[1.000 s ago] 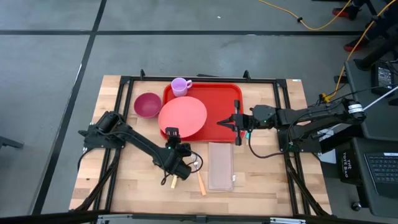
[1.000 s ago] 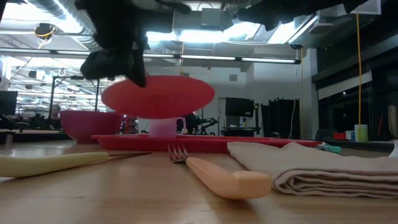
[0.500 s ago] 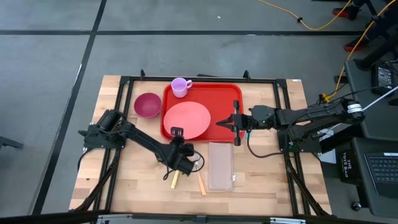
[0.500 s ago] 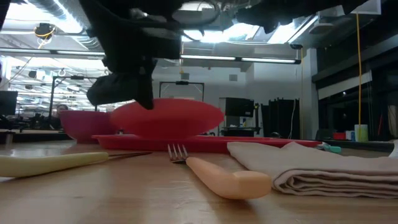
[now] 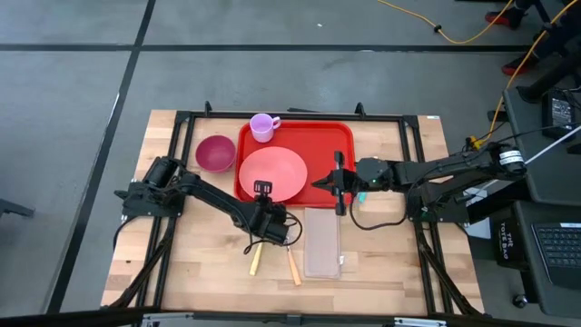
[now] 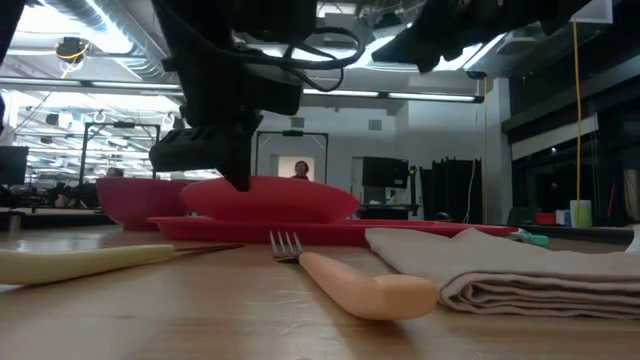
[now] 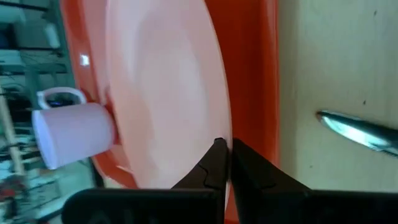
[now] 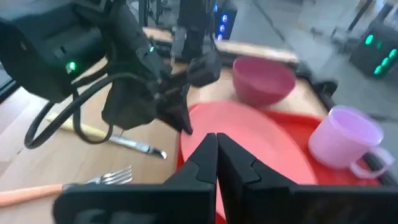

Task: Set up tray
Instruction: Put the pink plate on the bottom left of the orange tray

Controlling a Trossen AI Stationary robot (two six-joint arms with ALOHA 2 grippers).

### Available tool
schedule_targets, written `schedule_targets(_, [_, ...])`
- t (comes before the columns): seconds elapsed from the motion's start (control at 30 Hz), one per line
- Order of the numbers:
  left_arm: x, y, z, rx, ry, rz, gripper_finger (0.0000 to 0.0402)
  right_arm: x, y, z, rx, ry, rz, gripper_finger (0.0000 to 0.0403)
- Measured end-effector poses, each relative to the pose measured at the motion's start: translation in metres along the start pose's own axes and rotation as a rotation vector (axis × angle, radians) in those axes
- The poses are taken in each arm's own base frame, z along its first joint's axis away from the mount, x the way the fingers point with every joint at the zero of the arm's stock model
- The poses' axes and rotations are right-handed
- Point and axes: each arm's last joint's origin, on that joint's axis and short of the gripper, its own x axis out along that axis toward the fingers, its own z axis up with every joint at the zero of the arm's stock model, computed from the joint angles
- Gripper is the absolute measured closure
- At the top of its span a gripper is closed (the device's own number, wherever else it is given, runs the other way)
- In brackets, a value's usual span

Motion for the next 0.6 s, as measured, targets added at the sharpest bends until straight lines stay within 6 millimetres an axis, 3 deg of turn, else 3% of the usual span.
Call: schedule_targets(0.6, [0.0074, 0.0057, 0.0008, -0.027, 0.046, -0.102, 0.0397, 0.0091, 0.0016, -0.0039, -0.071, 0.002, 0.000, 0.0387])
